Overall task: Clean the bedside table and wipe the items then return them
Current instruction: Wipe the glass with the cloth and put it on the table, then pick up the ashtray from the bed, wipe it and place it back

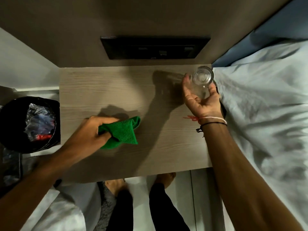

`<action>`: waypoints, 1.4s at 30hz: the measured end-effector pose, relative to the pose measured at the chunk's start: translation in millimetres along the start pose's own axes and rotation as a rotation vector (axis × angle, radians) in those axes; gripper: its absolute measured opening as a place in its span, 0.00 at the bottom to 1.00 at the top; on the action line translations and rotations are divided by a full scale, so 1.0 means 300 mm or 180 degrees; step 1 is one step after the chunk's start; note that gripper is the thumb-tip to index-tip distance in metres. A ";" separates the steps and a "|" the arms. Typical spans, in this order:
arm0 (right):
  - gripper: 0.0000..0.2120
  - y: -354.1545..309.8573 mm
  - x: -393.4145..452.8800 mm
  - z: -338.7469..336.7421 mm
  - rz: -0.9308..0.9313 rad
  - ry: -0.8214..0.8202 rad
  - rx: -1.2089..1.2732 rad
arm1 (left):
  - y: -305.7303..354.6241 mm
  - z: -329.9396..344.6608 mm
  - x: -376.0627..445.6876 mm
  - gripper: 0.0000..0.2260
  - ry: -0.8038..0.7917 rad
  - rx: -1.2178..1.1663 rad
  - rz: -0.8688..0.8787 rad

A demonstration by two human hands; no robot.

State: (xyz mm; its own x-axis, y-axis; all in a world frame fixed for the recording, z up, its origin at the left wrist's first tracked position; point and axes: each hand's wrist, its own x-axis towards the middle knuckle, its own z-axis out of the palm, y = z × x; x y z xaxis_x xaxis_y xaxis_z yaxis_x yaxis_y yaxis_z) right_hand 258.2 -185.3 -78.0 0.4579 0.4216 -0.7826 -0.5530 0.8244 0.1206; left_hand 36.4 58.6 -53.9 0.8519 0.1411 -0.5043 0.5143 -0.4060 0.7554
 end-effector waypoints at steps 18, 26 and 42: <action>0.43 -0.068 0.035 0.058 0.0461 0.0070 -0.0259 | 0.246 0.091 0.103 0.31 0.0186 0.0563 0.0132; 0.22 -0.198 -0.493 0.003 -0.3339 0.0632 -0.3421 | 0.749 0.191 0.126 0.34 0.0290 0.1883 0.1497; 0.36 -0.966 -1.170 -0.675 -0.3582 0.5199 -0.4176 | 1.365 1.137 0.089 0.26 -0.0396 0.2186 0.4347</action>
State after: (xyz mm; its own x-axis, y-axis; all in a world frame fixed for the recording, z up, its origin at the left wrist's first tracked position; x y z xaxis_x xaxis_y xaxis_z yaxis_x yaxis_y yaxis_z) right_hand 116.9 -648.6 38.0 0.4335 -0.9009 0.0216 -0.8540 -0.4184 -0.3094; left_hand 236.4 -411.8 99.3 0.5902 -0.7345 0.3349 -0.8026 -0.4894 0.3411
